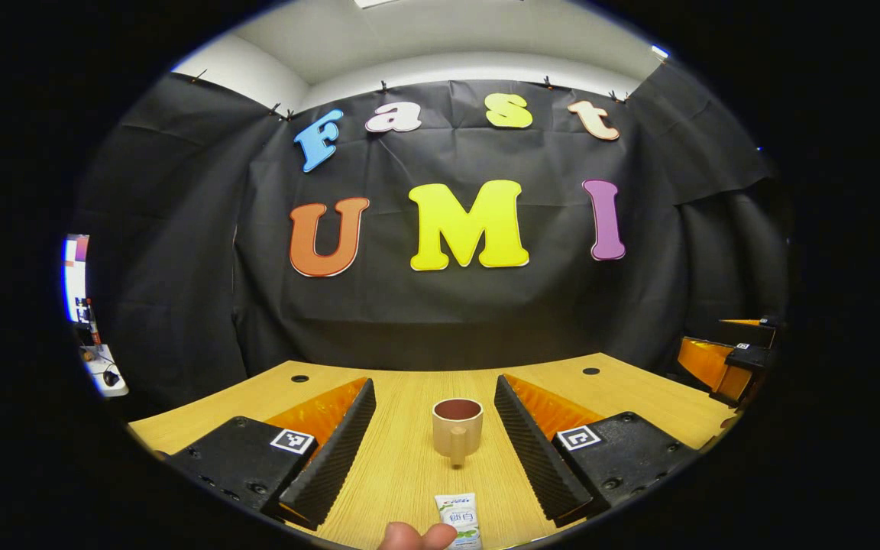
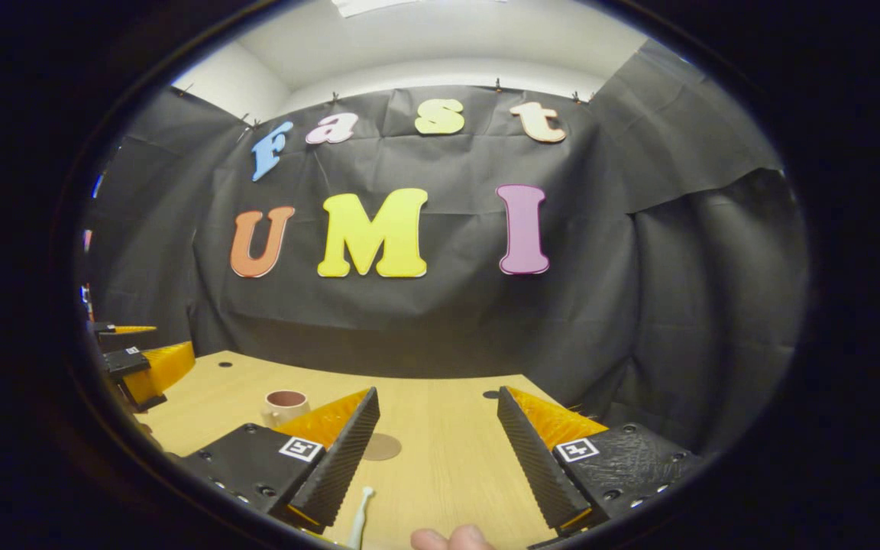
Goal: Put the toothbrush and toothpaste on the desktop into the cup, then pick up the cup and place it on the coaster on the desktop.
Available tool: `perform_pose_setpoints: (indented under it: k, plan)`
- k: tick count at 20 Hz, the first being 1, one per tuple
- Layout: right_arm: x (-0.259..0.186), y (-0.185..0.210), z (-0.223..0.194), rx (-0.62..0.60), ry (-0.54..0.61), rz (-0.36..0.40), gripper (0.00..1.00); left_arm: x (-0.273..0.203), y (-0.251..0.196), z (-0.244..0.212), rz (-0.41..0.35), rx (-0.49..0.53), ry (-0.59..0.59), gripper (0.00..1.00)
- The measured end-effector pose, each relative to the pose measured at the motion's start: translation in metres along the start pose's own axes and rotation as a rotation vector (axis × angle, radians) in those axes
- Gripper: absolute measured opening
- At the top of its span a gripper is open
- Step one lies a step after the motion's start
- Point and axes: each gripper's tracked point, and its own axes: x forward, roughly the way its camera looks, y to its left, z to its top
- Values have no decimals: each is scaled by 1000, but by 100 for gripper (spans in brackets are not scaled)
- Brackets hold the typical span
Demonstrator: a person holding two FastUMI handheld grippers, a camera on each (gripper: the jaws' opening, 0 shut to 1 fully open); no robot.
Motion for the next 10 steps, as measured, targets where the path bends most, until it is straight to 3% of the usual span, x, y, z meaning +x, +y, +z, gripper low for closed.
perform_pose_setpoints:
  k: [10]
  plan:
    - [-1,8,-7,-14,6,16,96,-4,1,-11,-7,-6,33,99]
